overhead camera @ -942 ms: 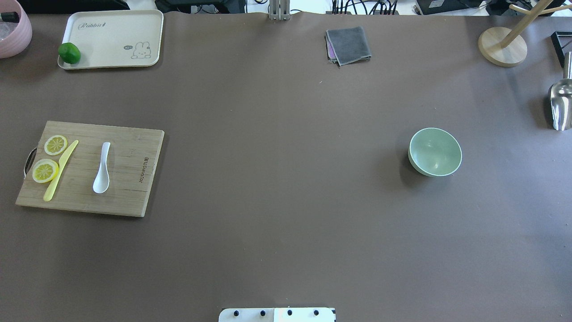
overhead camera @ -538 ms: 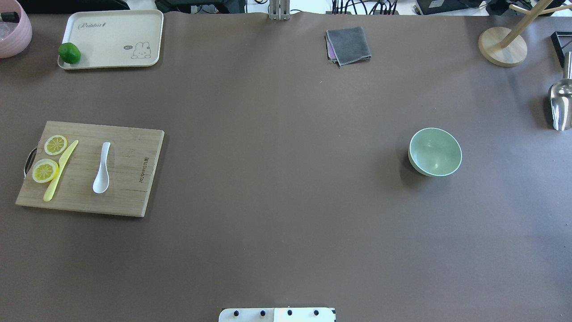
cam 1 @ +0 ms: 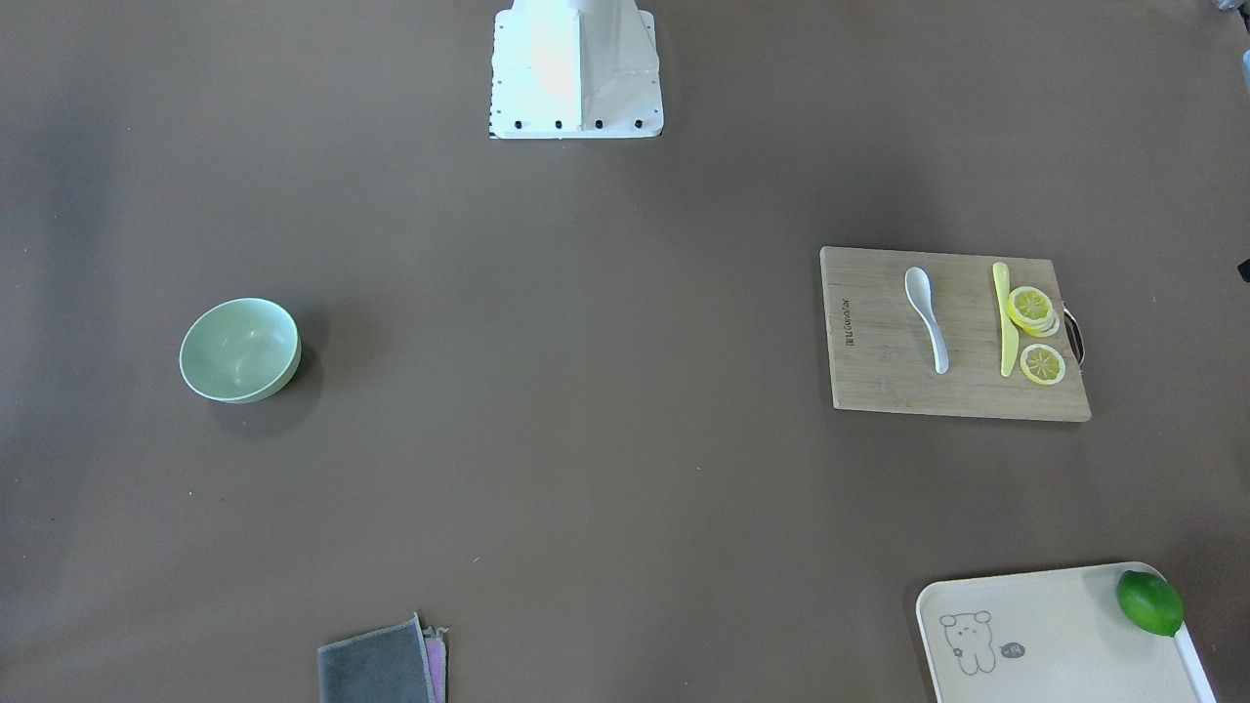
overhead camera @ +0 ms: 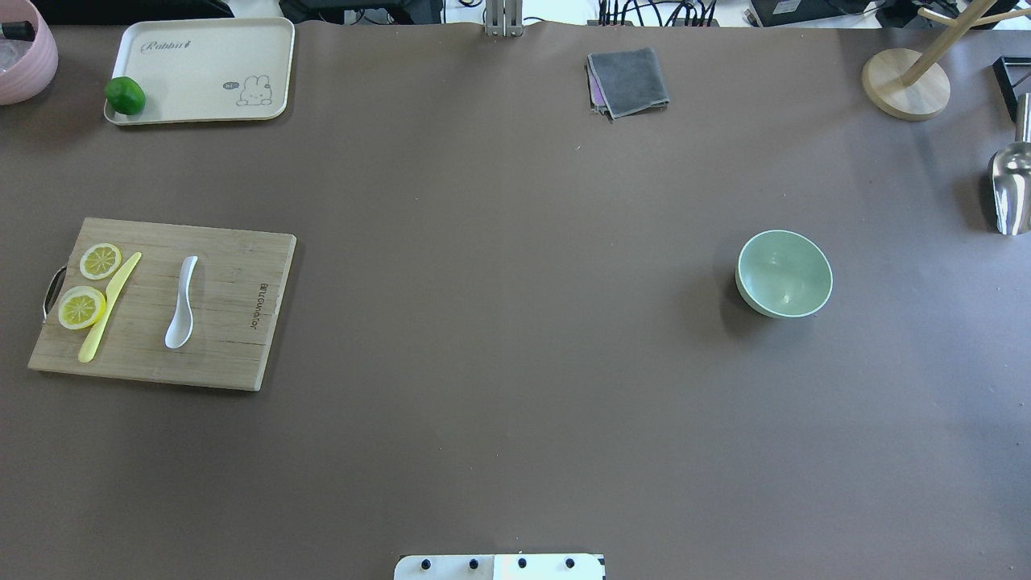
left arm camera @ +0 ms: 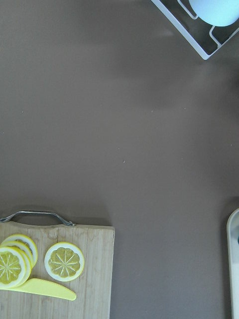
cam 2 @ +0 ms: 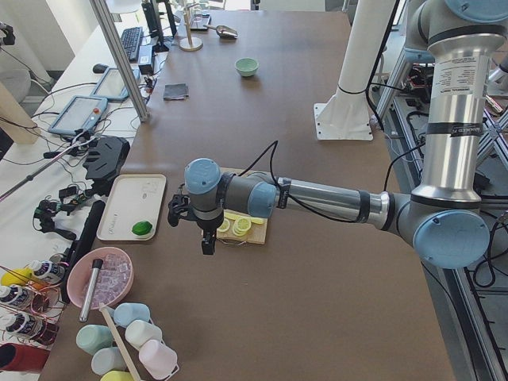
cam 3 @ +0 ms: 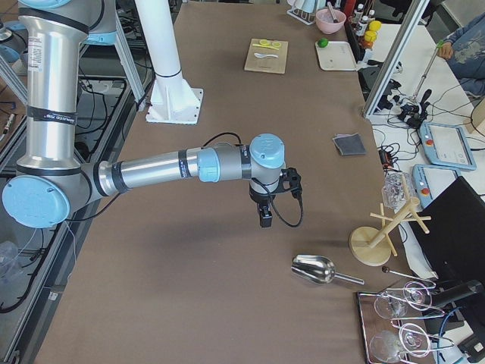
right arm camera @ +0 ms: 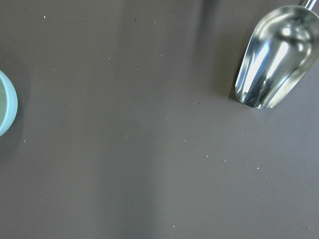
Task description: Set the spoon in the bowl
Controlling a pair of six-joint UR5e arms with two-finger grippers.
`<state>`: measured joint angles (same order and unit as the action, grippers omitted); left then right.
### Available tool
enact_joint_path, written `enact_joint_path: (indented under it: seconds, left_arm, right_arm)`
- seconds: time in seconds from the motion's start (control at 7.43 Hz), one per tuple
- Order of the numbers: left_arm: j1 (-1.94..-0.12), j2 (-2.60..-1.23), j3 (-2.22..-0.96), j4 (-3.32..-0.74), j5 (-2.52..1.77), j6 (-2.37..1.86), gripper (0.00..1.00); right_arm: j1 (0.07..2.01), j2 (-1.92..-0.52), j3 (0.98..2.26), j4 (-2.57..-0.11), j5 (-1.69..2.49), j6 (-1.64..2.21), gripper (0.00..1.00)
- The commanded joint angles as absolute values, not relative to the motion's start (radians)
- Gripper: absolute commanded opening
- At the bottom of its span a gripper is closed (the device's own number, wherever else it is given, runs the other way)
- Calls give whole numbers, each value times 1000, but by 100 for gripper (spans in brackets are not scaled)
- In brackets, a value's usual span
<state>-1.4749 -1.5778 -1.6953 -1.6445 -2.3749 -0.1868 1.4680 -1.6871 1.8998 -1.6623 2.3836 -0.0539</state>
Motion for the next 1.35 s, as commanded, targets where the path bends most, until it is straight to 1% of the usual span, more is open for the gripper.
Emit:
enact_joint_path:
  seconds: [0.0,0.13,0.27,0.54,0.67,0.81,0.94,1.08,1.21]
  left_arm:
    - [-1479,-1545,-1727,-1727,-2373,-175,98]
    - [-1471,-1472,-1721,-1873,-2373,-182,98]
    - [-1468,-1474,-1700,-1979,-2376,-189,98]
    - [-1457,-1474,-1710,-2000,-2384,-202,98]
    - [-1406,-1518,-1738,-1996,-2381,-368,97]
    - [-1326,-1560,-1735,-1994,-2370,-467,93]
    - [-1269,-1600,-1732,-1994,-2341,-527,92]
    - [-1191,-1644,-1730,-1991,-2250,-610,92]
    - [-1098,-1695,-1703,-1990,-2184,-668,93]
  right_arm:
    - [1471,-1695,1891,-1663,2399,-51,100]
    - [1473,-1694,1890,-1663,2407,-49,100]
    - [1473,-1684,1894,-1661,2408,-51,100]
    - [1473,-1680,1930,-1660,2417,-52,100]
    - [1467,-1677,1949,-1654,2445,-48,100]
    - [1462,-1677,1947,-1628,2480,-5,100]
    - [1407,-1657,1950,-1549,2494,135,100]
    - [1320,-1652,1936,-1417,2471,296,100]
    - [1236,-1634,1910,-1331,2426,421,100]
